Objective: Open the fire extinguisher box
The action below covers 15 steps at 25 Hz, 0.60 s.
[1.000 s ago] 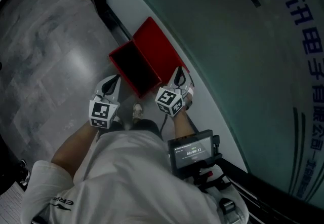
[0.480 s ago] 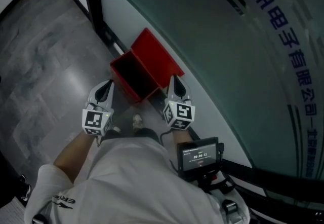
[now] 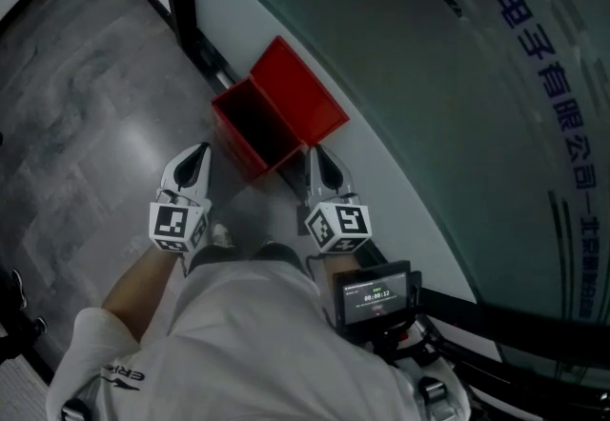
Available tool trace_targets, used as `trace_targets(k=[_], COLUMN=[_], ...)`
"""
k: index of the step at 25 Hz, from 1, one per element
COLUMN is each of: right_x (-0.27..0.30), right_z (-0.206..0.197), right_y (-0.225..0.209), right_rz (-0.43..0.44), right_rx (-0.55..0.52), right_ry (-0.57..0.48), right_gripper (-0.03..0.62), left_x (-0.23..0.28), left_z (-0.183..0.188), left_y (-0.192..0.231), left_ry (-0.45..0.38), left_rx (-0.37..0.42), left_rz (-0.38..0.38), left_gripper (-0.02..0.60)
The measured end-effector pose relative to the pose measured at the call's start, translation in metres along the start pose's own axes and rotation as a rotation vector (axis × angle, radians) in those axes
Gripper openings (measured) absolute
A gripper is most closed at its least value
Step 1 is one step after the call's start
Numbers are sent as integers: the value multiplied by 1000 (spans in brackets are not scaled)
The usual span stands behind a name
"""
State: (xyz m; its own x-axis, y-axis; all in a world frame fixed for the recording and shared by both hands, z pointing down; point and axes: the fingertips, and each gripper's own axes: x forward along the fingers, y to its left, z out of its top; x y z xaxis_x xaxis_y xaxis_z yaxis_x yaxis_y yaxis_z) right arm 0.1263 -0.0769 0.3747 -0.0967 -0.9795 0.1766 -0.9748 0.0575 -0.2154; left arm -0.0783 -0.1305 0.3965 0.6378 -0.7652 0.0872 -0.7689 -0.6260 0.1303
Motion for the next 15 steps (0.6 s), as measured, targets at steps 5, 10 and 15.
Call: trace_targets(k=[5, 10, 15], right_x=[-24, -69, -116], right_z=[-15, -24, -35], right_y=[19, 16, 8], right_rz=[110, 195, 265], right_rx=[8, 15, 6], right_ry=[20, 32, 40], right_gripper=[12, 12, 12], left_x=[-23, -50, -83], left_z=[-1, -7, -11], left_y=[-23, -69, -118], left_ry=[-9, 2, 3], left_rx=[29, 19, 26], left_rz=[43, 94, 132], left_gripper=[2, 2, 2])
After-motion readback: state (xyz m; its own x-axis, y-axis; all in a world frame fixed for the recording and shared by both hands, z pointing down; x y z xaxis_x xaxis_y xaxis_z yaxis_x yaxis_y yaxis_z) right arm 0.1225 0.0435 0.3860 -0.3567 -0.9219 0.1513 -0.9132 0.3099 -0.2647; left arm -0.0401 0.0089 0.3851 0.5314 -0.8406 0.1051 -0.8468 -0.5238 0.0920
